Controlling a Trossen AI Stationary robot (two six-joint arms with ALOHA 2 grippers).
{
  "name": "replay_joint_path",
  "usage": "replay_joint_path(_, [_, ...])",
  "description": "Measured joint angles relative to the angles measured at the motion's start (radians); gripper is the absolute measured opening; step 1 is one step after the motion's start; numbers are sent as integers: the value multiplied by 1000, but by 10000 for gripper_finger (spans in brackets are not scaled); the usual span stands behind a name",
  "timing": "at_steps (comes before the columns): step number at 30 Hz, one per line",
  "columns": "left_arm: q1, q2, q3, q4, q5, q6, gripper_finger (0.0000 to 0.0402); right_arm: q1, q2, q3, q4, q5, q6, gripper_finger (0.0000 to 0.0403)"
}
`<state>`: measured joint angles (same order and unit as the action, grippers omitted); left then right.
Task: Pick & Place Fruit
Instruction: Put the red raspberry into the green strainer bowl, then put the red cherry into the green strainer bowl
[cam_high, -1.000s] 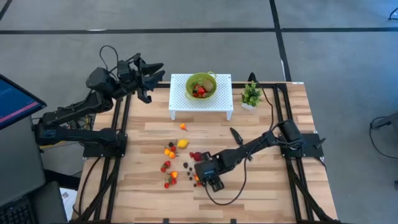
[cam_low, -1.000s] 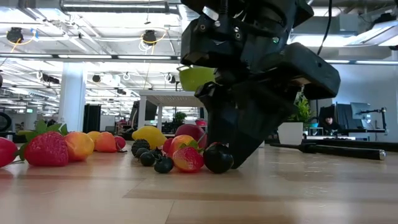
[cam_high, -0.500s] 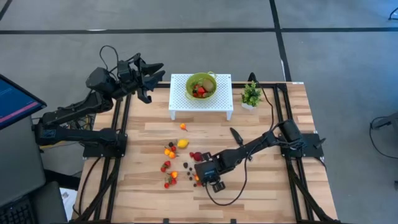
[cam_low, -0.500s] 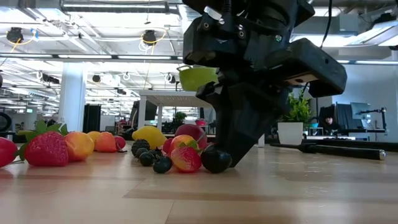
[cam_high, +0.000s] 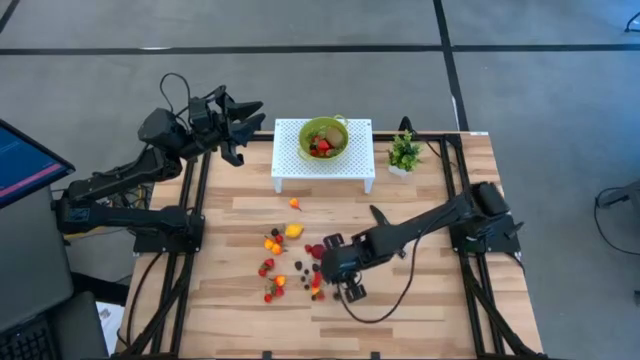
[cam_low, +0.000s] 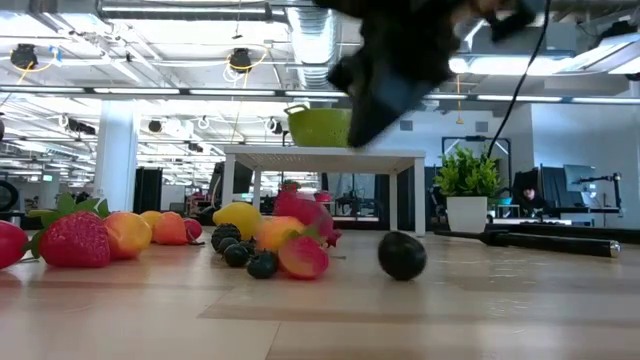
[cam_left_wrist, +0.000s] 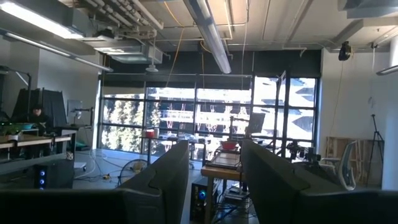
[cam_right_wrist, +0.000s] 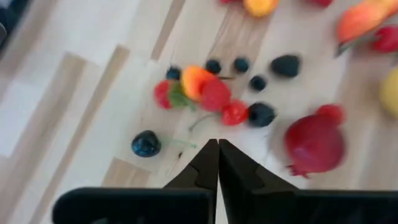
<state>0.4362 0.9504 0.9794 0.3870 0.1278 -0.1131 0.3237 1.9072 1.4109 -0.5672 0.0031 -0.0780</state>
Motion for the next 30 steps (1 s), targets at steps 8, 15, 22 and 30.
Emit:
replay_joint_path(8, [0,0,0,0,0,0,142,-44,-57,2,9,-4,127,19])
replay_joint_path(15, [0,0,0,0,0,0,142,-38,-32,0,-78,-50,206,80])
replay_joint_path(22, [0,0,0,3,0,0,142,-84,-34,-15,-305,-47,451,160])
replay_joint_path(30, [0,0,0,3,0,0,142,-54,-34,-113,-308,-55,419,205])
